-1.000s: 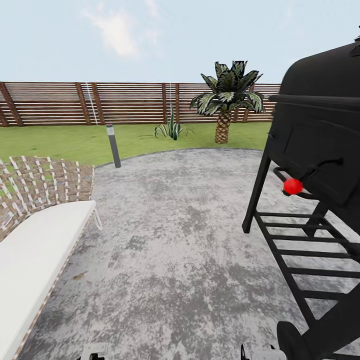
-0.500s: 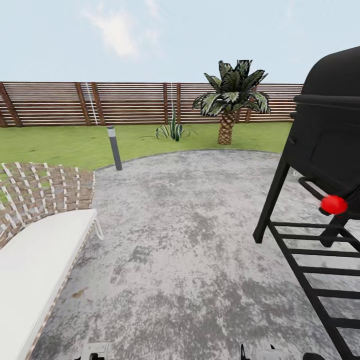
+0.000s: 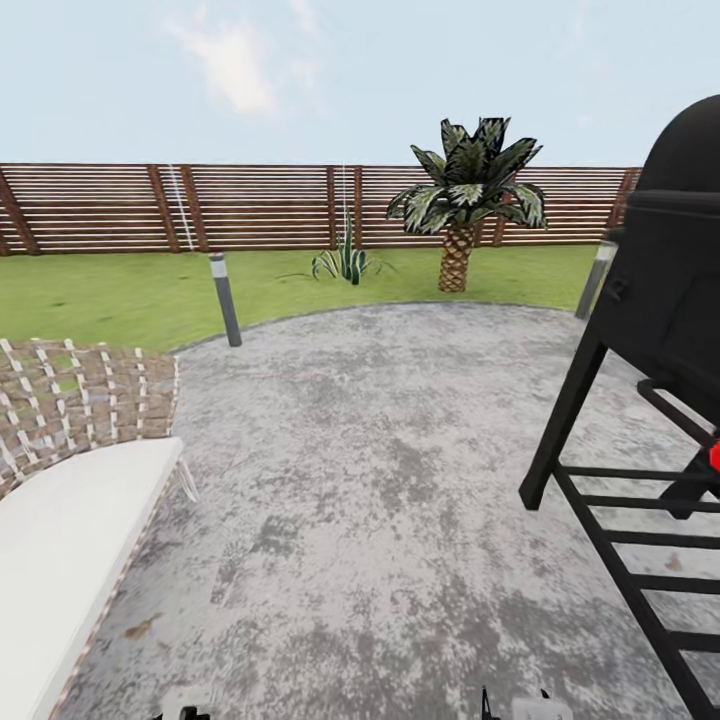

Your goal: Pick up the pesticide atomizer in the garden and spray insectifuge to fully cover both potted plants in the garden.

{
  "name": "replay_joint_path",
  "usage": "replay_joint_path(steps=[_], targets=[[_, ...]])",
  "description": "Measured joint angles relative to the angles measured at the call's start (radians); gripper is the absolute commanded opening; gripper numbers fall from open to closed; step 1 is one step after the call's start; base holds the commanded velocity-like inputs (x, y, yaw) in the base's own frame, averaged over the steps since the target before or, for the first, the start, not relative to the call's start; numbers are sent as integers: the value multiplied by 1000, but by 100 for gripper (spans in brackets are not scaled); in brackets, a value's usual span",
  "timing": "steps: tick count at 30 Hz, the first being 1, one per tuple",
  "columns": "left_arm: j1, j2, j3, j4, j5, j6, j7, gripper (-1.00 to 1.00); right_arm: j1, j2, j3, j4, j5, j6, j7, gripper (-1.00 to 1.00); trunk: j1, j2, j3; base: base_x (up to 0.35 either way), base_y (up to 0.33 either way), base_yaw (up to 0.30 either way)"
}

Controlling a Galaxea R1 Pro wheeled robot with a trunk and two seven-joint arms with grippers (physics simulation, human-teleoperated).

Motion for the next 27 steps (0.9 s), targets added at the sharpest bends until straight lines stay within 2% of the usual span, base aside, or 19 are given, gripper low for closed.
replay_joint_path(steps=[27], targets=[[1,2,0,1,2,0,-1,-100,0,0,0,0,0,0,0,100,0,0,0,293,0,0]])
